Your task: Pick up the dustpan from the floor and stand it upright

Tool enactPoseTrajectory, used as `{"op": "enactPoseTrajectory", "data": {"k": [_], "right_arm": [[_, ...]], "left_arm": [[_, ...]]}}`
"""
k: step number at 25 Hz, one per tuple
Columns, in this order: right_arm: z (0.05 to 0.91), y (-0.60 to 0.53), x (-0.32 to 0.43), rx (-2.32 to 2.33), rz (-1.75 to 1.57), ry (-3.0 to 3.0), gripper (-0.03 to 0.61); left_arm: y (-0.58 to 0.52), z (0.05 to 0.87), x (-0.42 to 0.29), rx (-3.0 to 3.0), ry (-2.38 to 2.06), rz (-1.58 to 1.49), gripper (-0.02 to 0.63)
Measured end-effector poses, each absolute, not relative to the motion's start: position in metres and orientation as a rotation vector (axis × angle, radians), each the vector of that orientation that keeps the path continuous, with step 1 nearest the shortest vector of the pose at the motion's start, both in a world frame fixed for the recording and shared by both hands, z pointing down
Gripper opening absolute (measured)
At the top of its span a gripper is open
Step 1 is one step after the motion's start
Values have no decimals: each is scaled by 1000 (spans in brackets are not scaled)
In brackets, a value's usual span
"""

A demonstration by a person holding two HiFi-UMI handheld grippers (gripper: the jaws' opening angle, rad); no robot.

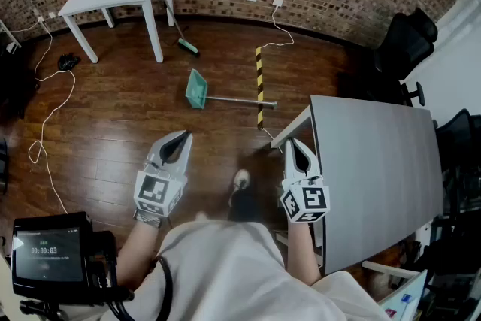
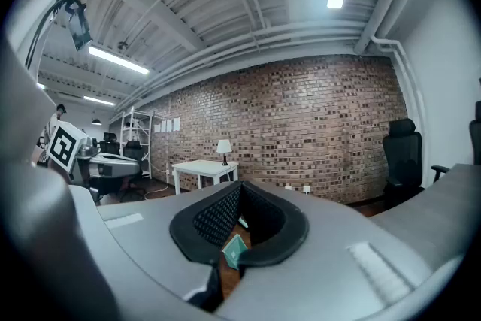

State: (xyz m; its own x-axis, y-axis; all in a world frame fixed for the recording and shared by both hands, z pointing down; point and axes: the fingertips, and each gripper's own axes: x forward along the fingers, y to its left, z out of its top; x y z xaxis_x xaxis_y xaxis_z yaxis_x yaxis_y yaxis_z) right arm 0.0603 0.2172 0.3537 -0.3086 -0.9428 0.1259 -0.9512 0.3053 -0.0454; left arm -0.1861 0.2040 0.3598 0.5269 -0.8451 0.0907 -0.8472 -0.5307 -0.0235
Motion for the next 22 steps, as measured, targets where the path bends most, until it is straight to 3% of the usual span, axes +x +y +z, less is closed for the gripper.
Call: {"op": "enactPoseTrajectory", "data": {"k": [6,22], "right_arm": [[372,151,70,1785,178,-2499,14],[349,-137,197,1755,69,-2509,14]], "left_arm": [[142,373,-178,2717,-1528,156,2],[-141,342,-77,2712,-1671,185,2]]}}
